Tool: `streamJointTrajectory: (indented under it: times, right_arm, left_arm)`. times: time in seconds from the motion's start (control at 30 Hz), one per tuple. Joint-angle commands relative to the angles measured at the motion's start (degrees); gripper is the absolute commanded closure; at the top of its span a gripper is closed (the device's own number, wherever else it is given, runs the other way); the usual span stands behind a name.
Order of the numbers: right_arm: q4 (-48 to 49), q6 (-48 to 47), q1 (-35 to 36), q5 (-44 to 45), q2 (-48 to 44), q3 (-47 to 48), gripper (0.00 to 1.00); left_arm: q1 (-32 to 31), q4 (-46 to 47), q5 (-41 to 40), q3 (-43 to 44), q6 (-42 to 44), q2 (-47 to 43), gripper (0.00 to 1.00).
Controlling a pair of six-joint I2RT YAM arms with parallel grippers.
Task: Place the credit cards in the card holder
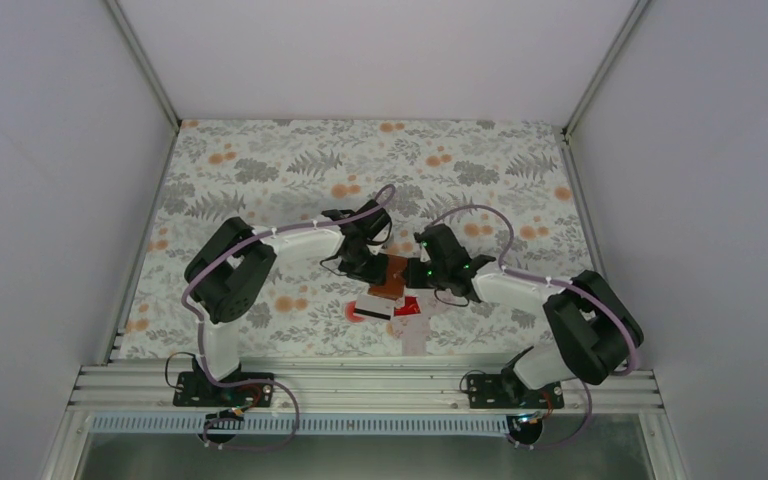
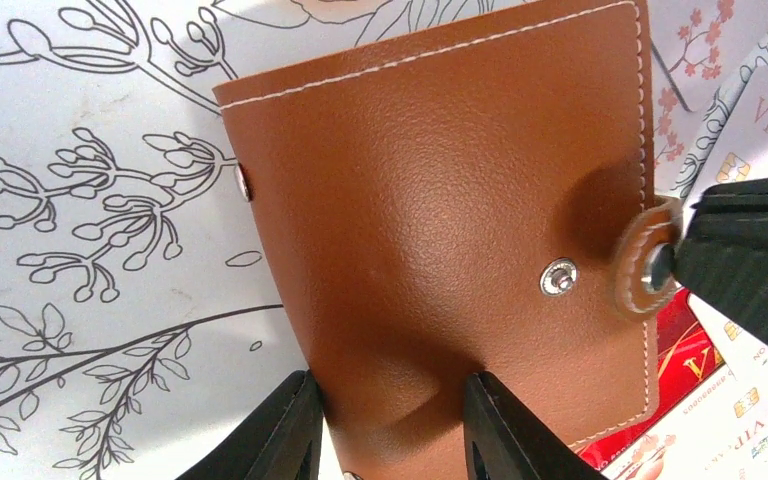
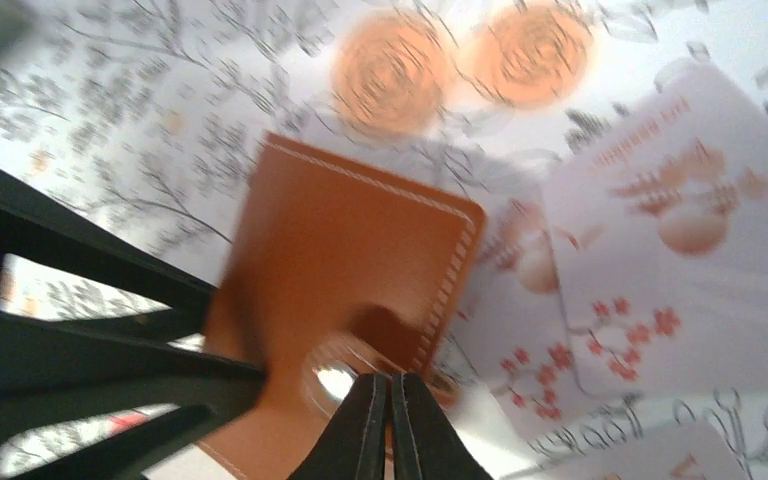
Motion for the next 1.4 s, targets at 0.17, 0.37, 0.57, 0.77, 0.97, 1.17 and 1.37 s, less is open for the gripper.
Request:
streamJointTrajectory:
  times: [0.17,0.37,0.57,0.77,0.97,1.17,1.37]
  right_arm:
    - [5.6,-1.0,-0.2,-4.0,2.7,2.8,0.96]
    - [6.2,-0.4,-0.1,-3.2,3.6,2.7,0.96]
    - [13.3,1.2,-0.1,-5.8,4.2,-0.5,0.96]
    - [24.6,4.0,-0.1,-7.3,5.8,-8.2,0.96]
    - [40.3,6.6,-0.1,-6.7,8.6,-16.1,0.96]
    - [54.0,8.3,0.1,-8.8,17.9,-20.0,0.96]
    - [49.5,6.0,0.9,-8.3,16.8,-18.1,0.96]
  left_arm:
    - [-0.5,-2.0,-5.1,-1.9,1.1,3.6,0.65]
    - [-0.4,-2.3,-5.3,-2.1,1.8,3.3,0.65]
    - [-0.4,-1.5,-3.9,-2.7,1.8,3.0,0.65]
    - [-0.4,-1.5,-2.4,-2.3,2.1,2.9,0.65]
    - [-0.5,-1.7,-1.2,-2.9,2.3,2.0,0.65]
    - [-0.5,-2.0,-0.1,-3.9,2.7,1.1,0.65]
    - [-0.5,-2.2,-0.3,-3.8,2.7,0.8,0.64]
